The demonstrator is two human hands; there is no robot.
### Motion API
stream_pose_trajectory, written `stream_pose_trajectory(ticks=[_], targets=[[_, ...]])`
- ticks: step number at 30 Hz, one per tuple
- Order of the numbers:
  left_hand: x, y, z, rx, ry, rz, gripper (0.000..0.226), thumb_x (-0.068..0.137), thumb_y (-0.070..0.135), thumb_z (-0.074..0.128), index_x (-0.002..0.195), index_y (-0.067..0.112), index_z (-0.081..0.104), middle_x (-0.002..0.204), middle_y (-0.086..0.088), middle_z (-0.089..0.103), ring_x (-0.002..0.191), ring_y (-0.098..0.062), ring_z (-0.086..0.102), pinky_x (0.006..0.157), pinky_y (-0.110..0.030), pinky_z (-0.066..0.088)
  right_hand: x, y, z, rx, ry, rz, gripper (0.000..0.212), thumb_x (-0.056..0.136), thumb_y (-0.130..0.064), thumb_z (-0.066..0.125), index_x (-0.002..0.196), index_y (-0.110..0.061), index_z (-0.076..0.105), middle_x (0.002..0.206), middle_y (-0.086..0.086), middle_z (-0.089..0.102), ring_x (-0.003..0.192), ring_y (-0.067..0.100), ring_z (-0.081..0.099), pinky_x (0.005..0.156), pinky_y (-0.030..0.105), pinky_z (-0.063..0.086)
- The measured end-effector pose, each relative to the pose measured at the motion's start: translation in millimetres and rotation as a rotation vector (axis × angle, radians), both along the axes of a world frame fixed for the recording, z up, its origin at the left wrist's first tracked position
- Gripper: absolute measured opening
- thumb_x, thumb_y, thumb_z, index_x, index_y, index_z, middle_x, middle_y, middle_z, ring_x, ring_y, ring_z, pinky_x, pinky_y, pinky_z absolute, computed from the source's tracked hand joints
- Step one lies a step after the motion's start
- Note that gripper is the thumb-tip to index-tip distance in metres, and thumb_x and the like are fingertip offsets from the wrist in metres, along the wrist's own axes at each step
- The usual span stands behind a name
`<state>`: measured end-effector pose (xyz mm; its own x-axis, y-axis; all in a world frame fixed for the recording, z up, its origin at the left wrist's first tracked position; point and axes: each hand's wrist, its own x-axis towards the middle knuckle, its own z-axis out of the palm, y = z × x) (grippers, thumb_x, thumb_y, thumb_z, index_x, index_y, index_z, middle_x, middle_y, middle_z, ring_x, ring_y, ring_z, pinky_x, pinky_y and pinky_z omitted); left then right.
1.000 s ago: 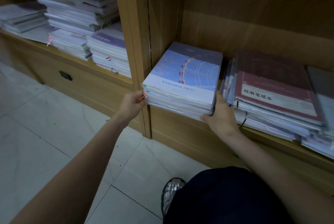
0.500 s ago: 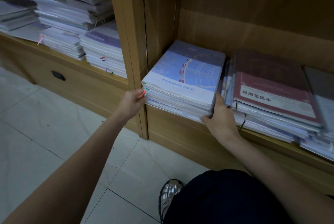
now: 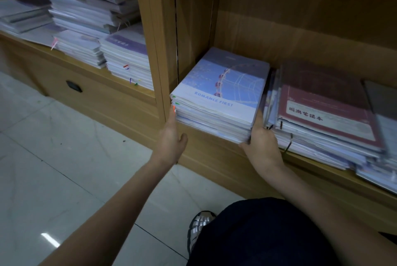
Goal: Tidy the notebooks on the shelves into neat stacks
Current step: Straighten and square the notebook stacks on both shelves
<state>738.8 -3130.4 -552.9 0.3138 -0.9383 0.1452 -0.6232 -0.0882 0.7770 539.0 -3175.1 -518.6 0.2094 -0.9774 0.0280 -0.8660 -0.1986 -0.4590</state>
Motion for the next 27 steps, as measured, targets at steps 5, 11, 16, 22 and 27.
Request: stream_pose_trajectory(ticks=[5,11,16,22,27], targets=[[-38.6,12.0,-9.1,0.050,-0.014,-0.095,0.078,0.090,0.004,0.051,0.147,0.004,-0.003,0.157,-0.012,-0.003,0.144,-0.022,0.009,0.103,-0.010,0.013,1.8,-3.8,-3.4,-0.025,-0.059,-0.005,0.091,0.083,0.004,0.063,0.150,-0.008,0.003,0.091,0.015,0.064,0.076,0.027,0.063,0.074,0.041,0.056],[-35.8,-8.0,-2.5,0.147,-0.092,-0.111,0.079,0.090,0.010,0.054,0.148,0.004,0.000,0.156,-0.014,-0.013,0.142,-0.024,0.018,0.098,-0.013,0.021,9.9,-13.5,-4.8,-0.025,-0.032,-0.025,0.091,0.084,0.004,0.061,0.150,-0.008,-0.001,0.099,0.016,0.065,0.083,0.029,0.064,0.078,0.038,0.055],[-22.6,-32.6,7.4,0.204,-0.087,-0.126,0.075,0.092,0.016,0.052,0.148,0.005,0.004,0.157,-0.013,-0.007,0.131,-0.040,0.034,0.104,-0.023,0.022,20.2,-35.0,-1.7,-0.035,-0.030,-0.049,0.088,0.084,0.006,0.060,0.150,-0.005,0.002,0.093,0.017,0.065,0.080,0.029,0.063,0.071,0.035,0.054],[-14.3,-64.4,1.3,0.272,-0.158,-0.139,0.078,0.089,0.027,0.054,0.147,0.002,0.008,0.156,-0.017,-0.004,0.142,-0.037,0.004,0.116,-0.042,0.015,33.2,-56.2,1.8,-0.011,-0.016,-0.143,0.077,0.085,-0.003,0.065,0.145,-0.001,0.018,0.099,0.016,0.064,0.090,0.029,0.062,0.061,0.026,0.037],[-10.6,-60.5,-6.3,0.037,-0.234,0.022,0.048,0.085,0.020,0.049,0.128,-0.002,0.046,0.142,-0.020,0.039,0.128,-0.034,0.038,0.108,-0.040,0.029,30.5,-57.2,4.2,0.024,-0.123,-0.152,0.079,0.081,-0.002,0.070,0.145,-0.004,0.023,0.102,0.014,0.062,0.096,0.030,0.060,0.067,0.027,0.042]])
